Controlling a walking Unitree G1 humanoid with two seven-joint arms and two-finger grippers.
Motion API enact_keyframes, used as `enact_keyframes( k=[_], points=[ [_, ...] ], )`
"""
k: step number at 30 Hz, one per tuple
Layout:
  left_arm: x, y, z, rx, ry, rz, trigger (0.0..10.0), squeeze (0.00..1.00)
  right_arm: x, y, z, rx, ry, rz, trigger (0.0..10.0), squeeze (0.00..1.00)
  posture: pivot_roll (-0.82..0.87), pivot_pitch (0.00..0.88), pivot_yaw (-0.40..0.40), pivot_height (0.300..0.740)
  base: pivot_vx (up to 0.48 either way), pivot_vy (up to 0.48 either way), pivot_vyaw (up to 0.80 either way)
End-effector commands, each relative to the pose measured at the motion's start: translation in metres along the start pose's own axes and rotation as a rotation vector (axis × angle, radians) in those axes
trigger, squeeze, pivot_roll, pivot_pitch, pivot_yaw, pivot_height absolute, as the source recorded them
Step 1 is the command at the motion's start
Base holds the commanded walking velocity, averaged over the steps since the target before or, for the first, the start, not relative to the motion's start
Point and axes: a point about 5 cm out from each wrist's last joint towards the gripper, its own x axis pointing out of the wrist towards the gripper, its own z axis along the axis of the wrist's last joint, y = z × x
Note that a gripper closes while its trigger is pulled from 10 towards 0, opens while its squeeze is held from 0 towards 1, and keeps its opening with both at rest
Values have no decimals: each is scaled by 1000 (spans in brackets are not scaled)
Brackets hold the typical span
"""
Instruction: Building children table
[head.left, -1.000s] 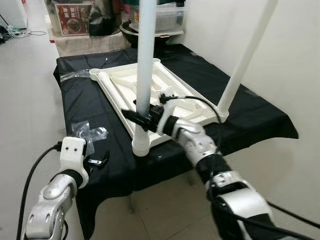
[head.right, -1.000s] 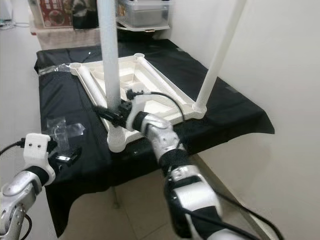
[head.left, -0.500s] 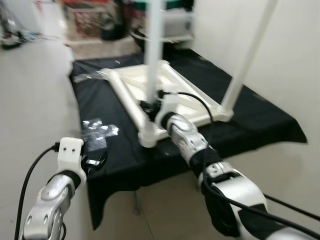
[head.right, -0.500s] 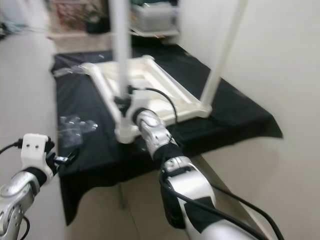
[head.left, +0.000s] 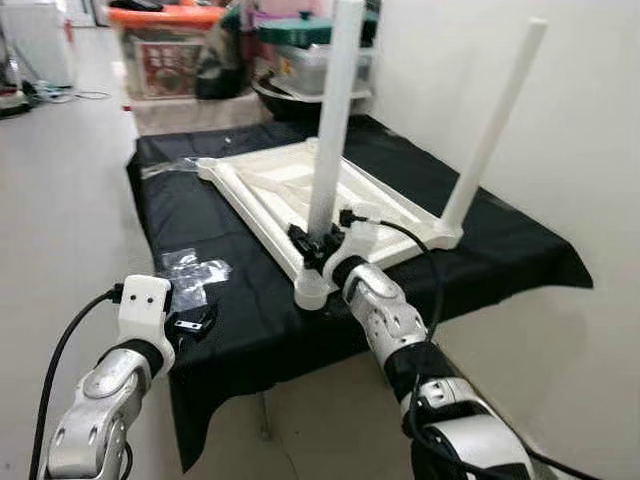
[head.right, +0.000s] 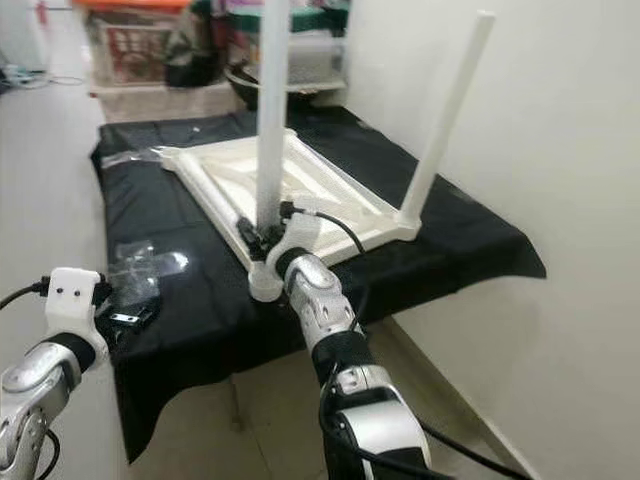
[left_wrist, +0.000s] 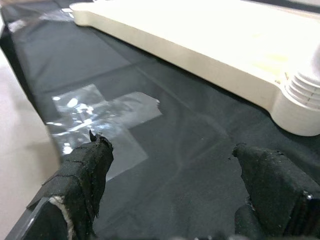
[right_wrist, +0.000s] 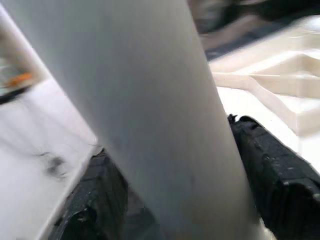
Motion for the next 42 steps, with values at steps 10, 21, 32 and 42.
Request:
enact_keyframes(
  k=[10,21,32,42],
  points=[
    [-1,-2,-3,-7,-2,13,10000,0,5,14,-5,-243,167,382,2941,0,118,0,-96,740,0,0,0],
    [-1,-9,-2,-13,-4,-11,10000,0,-35,-53,-23,-156,44,-768,0,0,101,0,-82,740,0,0,0],
    [1,-15,-3,-12,0,-44,10000,0,-14,-11,-7,-43,-99,-334,10000,1000,78,0,-53,740,0,0,0],
    [-5,-19,-6,-21,2,-43,10000,0,-8,15,13,-157,-44,341,10000,0,107,0,-78,740,0,0,0]
  ],
)
